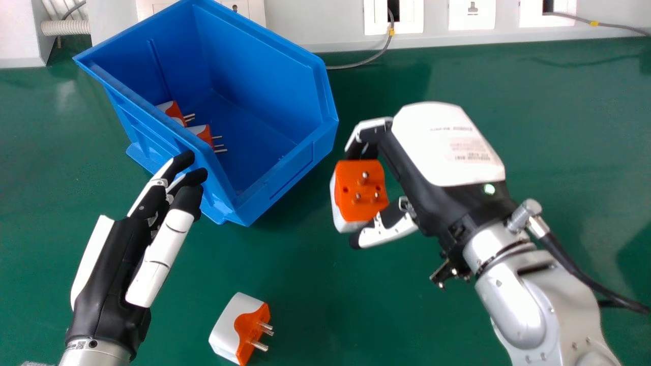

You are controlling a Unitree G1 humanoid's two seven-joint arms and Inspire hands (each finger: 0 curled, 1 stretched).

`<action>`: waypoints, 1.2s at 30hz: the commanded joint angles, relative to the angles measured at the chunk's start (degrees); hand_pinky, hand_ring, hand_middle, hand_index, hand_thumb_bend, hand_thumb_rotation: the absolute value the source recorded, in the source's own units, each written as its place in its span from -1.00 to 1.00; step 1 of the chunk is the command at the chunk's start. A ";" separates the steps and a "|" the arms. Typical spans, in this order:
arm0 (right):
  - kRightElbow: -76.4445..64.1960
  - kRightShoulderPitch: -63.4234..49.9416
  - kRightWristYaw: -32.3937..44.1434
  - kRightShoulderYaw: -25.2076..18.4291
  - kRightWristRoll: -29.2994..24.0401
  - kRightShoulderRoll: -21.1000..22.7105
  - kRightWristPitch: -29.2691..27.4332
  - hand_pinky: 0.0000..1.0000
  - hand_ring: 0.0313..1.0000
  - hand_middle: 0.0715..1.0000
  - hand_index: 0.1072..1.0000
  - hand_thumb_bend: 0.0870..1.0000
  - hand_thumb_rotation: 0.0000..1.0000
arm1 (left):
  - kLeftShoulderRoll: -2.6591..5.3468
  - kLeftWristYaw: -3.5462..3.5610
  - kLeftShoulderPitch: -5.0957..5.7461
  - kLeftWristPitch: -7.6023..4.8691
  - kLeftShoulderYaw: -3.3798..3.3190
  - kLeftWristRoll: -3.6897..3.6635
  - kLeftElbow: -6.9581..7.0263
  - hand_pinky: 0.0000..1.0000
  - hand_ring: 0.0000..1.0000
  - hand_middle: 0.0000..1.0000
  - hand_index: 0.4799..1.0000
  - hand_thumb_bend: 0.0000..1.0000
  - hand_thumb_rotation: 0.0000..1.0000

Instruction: Pick all objects and put in blue box

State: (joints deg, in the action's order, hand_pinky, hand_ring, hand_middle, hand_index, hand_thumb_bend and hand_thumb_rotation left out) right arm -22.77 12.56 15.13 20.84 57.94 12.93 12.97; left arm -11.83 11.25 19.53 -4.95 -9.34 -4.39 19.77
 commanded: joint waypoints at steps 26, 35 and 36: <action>35.97 34.43 -8.34 2.58 -2.39 -8.62 0.08 -0.76 -0.70 -0.19 -0.17 -0.06 -1.00 | -0.36 2.70 6.02 -1.94 -5.13 -5.71 6.76 0.81 0.82 0.81 0.71 0.38 0.84; 58.45 48.33 -14.41 4.86 -6.85 -12.75 -3.37 -0.71 -0.63 -0.18 -0.16 -0.06 -1.00 | -0.48 4.12 7.69 -4.87 -7.65 -6.74 6.53 0.79 0.82 0.82 0.71 0.39 0.83; 60.72 49.75 -15.04 5.15 -7.33 -13.45 -3.67 -0.71 -0.63 -0.18 -0.16 -0.06 -1.00 | -0.40 4.29 7.86 -5.36 -7.94 -6.92 6.22 0.79 0.82 0.82 0.71 0.39 0.83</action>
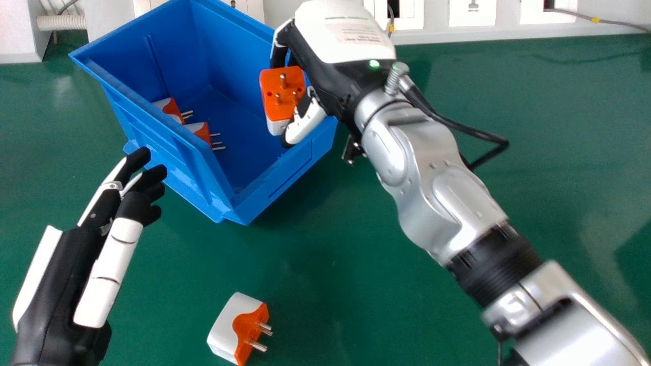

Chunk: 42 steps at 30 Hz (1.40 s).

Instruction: Pick all objects and put in blue box

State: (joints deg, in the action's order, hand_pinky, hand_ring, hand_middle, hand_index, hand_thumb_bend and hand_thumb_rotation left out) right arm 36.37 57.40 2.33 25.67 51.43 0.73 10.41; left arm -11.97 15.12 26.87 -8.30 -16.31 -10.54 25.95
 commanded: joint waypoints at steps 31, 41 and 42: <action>38.42 23.20 -14.17 10.24 -3.67 -9.47 -7.41 -0.80 -0.78 -0.17 -0.16 -0.03 -1.00 | 3.80 -0.09 -0.18 -6.63 -0.84 -3.05 -2.44 0.79 0.80 0.81 0.75 0.51 0.83; 39.29 22.87 -12.88 11.41 -3.52 -9.48 -6.12 -0.82 -0.81 -0.15 -0.17 -0.03 -1.00 | 4.57 -0.43 1.23 -6.60 -0.42 -3.11 -0.41 0.82 0.80 0.81 0.76 0.51 0.85; 39.30 22.77 -12.86 11.57 -3.46 -9.47 -5.98 -0.83 -0.82 -0.15 -0.17 -0.03 -1.00 | 4.64 -0.42 1.34 -6.68 -0.40 -3.10 -0.39 0.82 0.80 0.81 0.75 0.52 0.85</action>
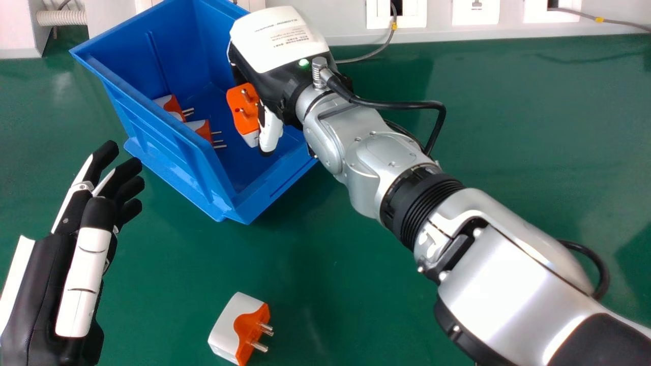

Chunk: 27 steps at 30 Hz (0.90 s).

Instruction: Pick all objects and put in blue box

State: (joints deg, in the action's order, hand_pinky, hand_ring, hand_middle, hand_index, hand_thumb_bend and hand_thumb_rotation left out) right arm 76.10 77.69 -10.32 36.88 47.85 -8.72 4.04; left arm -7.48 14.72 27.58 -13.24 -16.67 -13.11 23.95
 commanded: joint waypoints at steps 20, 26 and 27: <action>-1.29 -0.44 -1.27 -1.48 -3.14 -0.34 2.20 -0.85 -0.83 -0.14 -0.17 -0.02 -1.00 | 0.84 -0.66 2.87 -2.43 1.81 0.45 2.79 0.77 0.78 0.79 0.70 0.55 0.86; -1.72 -1.53 -4.05 -6.30 -8.40 -1.66 2.26 -0.81 -0.79 -0.18 -0.18 -0.03 -1.00 | 0.89 -0.50 3.87 -2.24 2.09 0.17 3.17 0.76 0.78 0.79 0.68 0.56 0.86; -1.72 -1.64 -4.75 -7.09 -9.27 -1.90 2.28 -0.78 -0.77 -0.17 -0.18 -0.03 -1.00 | 0.90 -0.52 4.05 -2.22 2.09 0.17 3.25 0.76 0.78 0.79 0.68 0.56 0.86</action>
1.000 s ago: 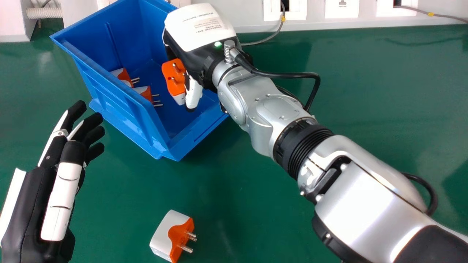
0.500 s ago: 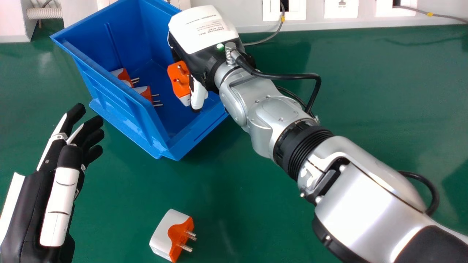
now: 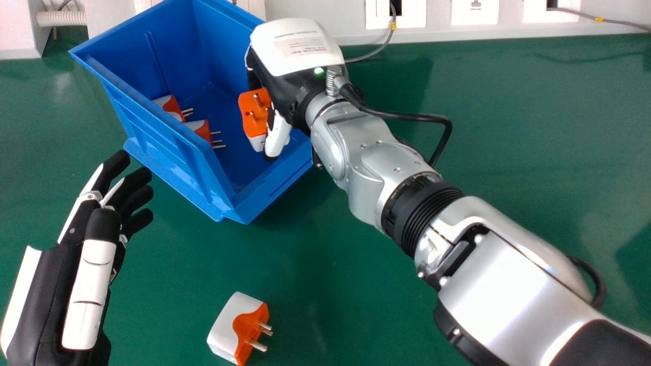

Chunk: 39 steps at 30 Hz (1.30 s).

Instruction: Pick all objects and put in blue box

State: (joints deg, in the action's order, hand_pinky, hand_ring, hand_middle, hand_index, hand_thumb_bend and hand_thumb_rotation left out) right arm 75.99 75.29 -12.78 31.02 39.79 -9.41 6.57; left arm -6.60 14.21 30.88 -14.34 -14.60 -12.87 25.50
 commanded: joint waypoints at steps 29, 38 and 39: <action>-1.81 -1.74 -4.63 -7.58 -10.72 -3.56 -0.80 -0.38 -0.31 -0.15 -0.08 -0.06 -1.00 | 2.03 -1.72 4.74 -2.93 1.90 2.14 3.42 0.71 0.75 0.76 0.62 0.60 0.84; -2.02 -2.11 -2.49 -7.61 -10.62 -2.77 0.22 -0.33 -0.24 -0.13 -0.11 -0.06 -1.00 | 1.92 -2.19 4.59 -2.82 2.67 2.41 3.24 0.70 0.74 0.76 0.61 0.60 0.84; -2.08 -2.22 -2.57 -7.64 -10.63 -2.74 0.23 -0.29 -0.20 -0.11 -0.14 -0.07 -1.00 | 1.90 -2.20 4.64 -2.78 2.69 2.42 3.33 0.70 0.74 0.76 0.61 0.61 0.83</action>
State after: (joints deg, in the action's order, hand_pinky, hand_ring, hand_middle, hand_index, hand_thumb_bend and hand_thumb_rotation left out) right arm 75.72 73.10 -14.98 23.30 29.11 -9.91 6.91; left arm -4.86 12.24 35.21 -15.91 -12.08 -10.77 27.58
